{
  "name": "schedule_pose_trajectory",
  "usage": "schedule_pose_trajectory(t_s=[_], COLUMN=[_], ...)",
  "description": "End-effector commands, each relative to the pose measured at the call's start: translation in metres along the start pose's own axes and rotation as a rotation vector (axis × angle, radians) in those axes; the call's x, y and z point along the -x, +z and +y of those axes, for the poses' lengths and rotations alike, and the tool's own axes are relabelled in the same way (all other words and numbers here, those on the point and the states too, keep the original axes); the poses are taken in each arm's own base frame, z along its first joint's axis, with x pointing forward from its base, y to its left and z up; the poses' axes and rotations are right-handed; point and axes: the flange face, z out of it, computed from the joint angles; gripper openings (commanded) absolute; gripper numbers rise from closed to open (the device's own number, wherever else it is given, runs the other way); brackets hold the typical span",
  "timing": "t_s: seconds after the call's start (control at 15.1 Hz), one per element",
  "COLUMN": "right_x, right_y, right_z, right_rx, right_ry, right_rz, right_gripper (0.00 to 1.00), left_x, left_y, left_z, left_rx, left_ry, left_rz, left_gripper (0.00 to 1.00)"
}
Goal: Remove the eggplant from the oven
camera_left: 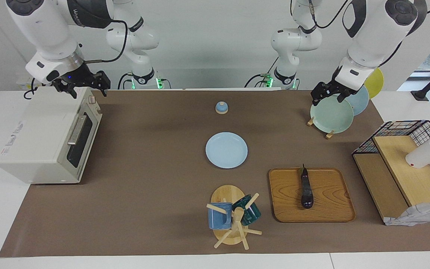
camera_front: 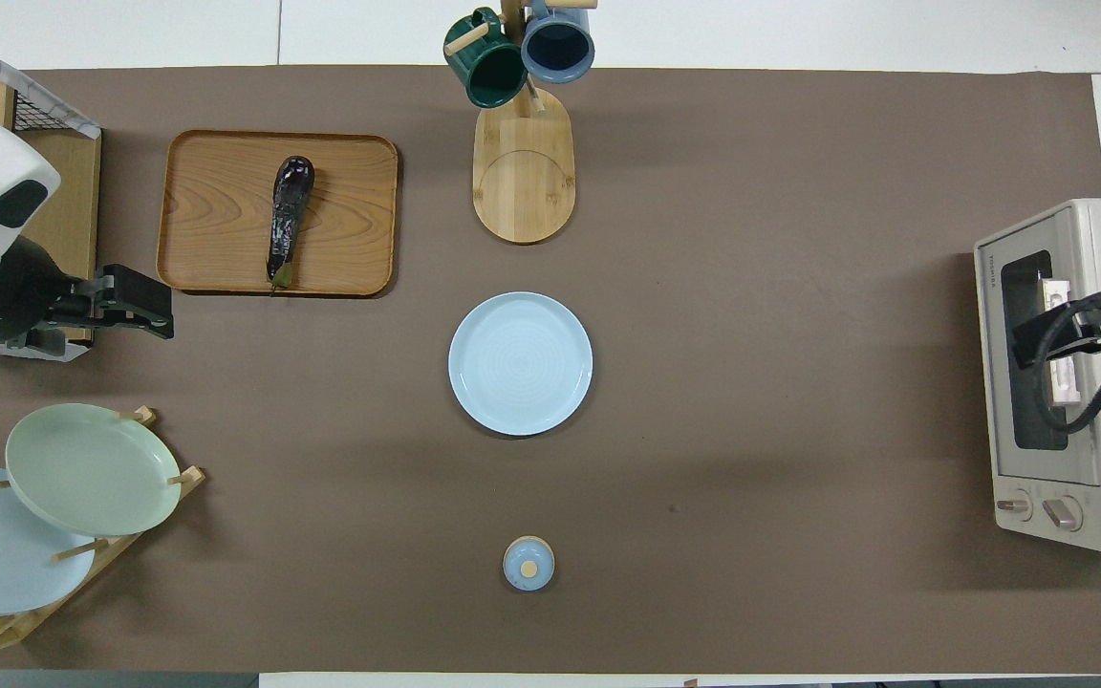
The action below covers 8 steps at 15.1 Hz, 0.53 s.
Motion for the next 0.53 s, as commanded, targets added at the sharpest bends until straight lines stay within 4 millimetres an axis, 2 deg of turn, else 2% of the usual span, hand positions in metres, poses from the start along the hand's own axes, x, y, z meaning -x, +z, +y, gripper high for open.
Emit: schedule_pose_trajectory(t_s=[0.0, 0.46], right_x=[0.0031, 0.0031], right_y=[0.0008, 0.0], right_z=[0.0002, -0.0005], right_rx=[-0.023, -0.022], right_ry=[0.015, 0.013], right_rz=[0.019, 0.02], right_gripper=[1.0, 1.0], left_x=[0.0013, -0.0019], left_y=[0.0015, -0.0032], left_z=[0.0016, 0.003], left_rx=[0.014, 0.02], left_ry=[0.009, 0.015], left_rz=[-0.007, 0.022], left_gripper=[1.0, 1.0])
